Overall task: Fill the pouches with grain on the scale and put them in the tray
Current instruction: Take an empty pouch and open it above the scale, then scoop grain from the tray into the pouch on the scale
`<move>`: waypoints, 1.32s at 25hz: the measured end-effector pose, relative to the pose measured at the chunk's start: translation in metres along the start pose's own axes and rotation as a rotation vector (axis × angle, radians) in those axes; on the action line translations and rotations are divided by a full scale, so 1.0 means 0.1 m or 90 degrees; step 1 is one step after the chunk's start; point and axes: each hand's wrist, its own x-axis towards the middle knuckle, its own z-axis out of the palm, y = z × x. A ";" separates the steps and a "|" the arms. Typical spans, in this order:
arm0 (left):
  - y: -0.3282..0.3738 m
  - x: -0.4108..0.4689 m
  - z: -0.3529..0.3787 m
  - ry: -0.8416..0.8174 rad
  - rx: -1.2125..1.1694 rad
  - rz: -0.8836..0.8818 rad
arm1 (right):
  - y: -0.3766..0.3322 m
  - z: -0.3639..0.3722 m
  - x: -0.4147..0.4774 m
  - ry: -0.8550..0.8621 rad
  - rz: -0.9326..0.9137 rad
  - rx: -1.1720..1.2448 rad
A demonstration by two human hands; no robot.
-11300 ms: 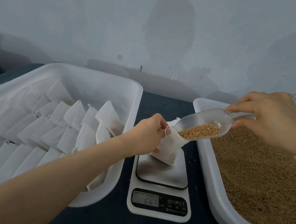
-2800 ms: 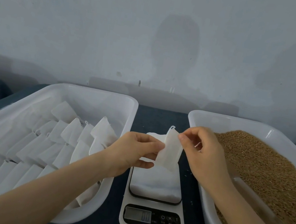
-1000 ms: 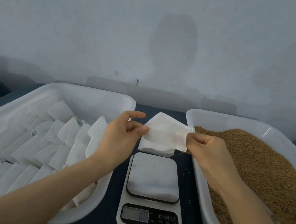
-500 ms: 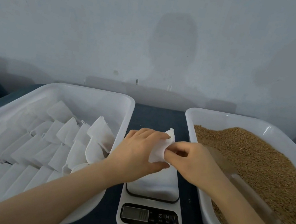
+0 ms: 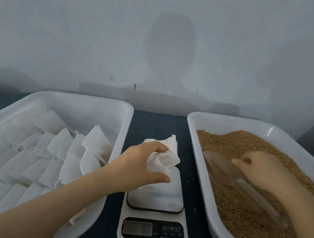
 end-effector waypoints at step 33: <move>-0.03 0.00 -0.01 -0.037 -0.009 -0.024 | 0.00 0.28 -0.01 -0.191 0.147 0.539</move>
